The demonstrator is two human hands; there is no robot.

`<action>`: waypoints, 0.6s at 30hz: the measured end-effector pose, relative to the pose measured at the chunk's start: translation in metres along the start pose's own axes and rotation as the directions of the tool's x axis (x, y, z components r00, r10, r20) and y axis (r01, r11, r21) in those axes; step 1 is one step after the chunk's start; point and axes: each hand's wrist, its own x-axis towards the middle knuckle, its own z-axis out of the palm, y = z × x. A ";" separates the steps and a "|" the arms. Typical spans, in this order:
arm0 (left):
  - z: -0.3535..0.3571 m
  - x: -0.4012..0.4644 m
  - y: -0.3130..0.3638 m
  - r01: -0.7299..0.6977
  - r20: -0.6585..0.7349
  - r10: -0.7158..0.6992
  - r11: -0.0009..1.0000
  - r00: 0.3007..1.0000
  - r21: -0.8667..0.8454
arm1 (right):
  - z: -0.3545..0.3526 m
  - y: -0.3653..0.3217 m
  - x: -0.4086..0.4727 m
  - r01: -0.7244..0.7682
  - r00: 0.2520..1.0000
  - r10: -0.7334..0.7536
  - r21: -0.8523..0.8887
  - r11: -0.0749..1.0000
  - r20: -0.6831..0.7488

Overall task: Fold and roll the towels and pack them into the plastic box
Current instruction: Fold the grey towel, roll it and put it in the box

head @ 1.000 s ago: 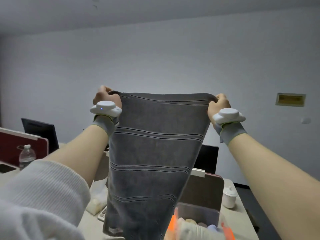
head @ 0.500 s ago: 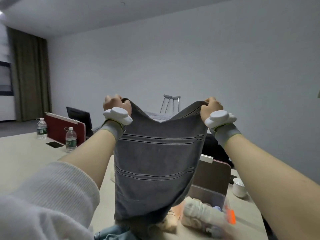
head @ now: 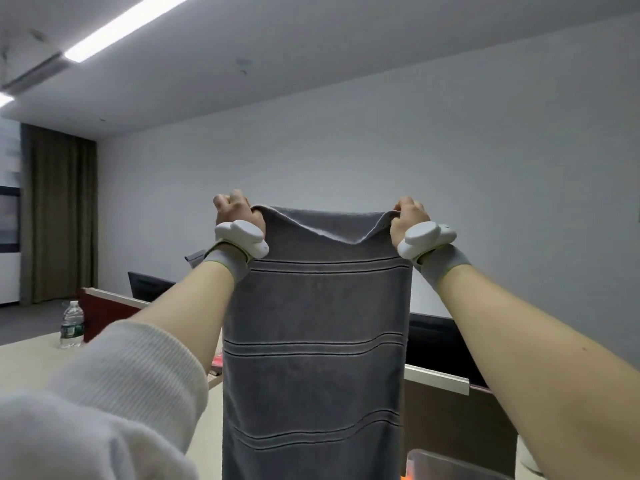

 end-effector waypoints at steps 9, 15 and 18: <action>-0.012 0.005 0.001 -0.149 -0.038 0.153 0.984 0.987 0.094 | -0.006 -0.016 0.000 0.173 0.939 -0.161 0.014 0.985 -0.303; -0.044 -0.046 0.006 -0.139 -0.081 0.149 0.982 0.985 0.124 | -0.044 -0.008 -0.051 0.172 0.924 -0.151 0.028 0.985 -0.351; -0.062 -0.086 0.011 -0.116 -0.081 0.126 0.985 0.989 0.125 | -0.063 0.004 -0.090 0.166 0.933 -0.137 0.058 0.984 -0.333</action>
